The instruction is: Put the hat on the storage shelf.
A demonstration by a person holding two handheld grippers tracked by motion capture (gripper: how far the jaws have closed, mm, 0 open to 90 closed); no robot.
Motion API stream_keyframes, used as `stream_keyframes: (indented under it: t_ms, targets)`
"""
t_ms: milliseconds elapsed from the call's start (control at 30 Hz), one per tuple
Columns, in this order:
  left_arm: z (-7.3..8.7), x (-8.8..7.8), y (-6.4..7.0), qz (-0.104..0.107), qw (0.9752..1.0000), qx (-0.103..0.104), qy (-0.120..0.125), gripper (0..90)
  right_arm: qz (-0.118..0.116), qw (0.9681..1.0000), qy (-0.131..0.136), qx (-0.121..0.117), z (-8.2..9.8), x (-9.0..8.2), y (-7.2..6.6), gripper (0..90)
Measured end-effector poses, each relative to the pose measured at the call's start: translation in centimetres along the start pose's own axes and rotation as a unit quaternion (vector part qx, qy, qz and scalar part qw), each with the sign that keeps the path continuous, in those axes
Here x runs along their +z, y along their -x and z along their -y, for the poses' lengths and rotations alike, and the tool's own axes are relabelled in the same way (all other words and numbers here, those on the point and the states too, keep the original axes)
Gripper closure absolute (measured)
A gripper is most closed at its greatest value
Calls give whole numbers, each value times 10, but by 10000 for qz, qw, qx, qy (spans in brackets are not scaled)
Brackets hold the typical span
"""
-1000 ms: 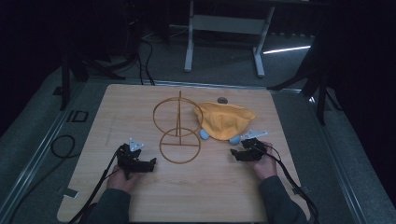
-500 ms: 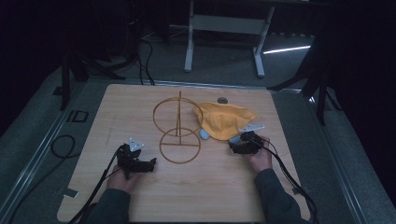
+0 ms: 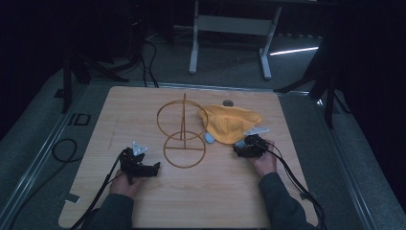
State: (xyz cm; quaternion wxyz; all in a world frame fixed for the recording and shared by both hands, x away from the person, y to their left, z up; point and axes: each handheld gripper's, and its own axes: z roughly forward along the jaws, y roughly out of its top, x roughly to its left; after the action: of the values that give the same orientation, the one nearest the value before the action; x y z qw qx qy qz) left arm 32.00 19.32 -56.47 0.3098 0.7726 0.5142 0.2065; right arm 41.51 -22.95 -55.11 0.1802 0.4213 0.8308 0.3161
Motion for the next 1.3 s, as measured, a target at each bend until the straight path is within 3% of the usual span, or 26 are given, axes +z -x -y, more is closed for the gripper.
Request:
stream_keyframes:
  t_ms: [167, 333, 500, 800, 1000, 1300]
  targets:
    - [0, 0, 0, 0, 10000, 0, 0, 19, -55, 9998, 74, 184, 0, 2, 1, 367]
    - [0, 0, 0, -1, 10000, 2, -1, 19, 51, 9995, 65, 291, -2, 2, 1, 490]
    - [0, 0, 0, 0, 10000, 1, 1, 19, 63, 9996, 3, 277, -4, 1, -1, 550]
    - [0, 0, 0, 0, 10000, -1, 1, 19, 14, 9998, 167, 112, -1, -4, -5, 622]
    - [0, 0, 0, 0, 10000, 0, 1, 19, -123, 9989, 442, -1, -5, -19, -8, 682]
    - [0, 0, 0, 0, 10000, 0, 1, 19, -546, 9954, 783, 4, -16, -39, -6, 739]
